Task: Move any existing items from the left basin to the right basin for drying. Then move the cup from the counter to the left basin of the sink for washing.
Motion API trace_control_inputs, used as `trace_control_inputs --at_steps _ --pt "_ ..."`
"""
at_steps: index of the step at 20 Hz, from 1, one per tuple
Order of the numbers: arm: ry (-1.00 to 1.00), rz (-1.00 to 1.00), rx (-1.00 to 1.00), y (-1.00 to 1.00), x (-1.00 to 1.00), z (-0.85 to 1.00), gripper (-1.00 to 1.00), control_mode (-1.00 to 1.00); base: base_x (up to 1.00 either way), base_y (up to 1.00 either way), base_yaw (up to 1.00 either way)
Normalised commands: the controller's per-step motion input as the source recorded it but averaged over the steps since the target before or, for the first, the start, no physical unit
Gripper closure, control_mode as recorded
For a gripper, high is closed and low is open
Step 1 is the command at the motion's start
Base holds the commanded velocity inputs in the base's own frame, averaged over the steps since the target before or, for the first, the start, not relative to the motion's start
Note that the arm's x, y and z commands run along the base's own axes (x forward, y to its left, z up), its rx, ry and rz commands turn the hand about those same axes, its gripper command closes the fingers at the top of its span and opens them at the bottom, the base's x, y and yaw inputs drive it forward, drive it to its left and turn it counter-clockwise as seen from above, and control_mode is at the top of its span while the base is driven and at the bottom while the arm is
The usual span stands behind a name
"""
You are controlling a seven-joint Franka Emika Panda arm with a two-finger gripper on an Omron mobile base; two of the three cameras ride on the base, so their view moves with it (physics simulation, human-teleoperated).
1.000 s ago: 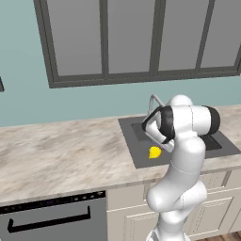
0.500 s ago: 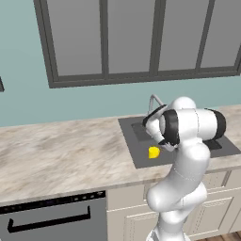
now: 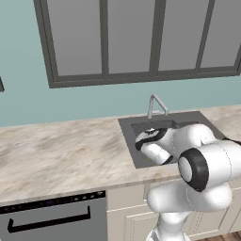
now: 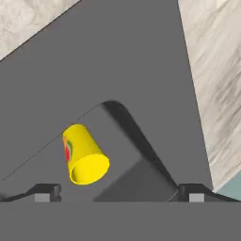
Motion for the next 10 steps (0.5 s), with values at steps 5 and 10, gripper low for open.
trace_control_inputs --at_steps 5,10 --pt "0.00 0.00 -0.23 0.55 -0.13 1.00 -1.00 -1.00 0.00 0.00 0.00" --pt "0.00 0.00 -0.21 0.40 0.00 1.00 -1.00 -1.00 0.00 0.00 0.00"
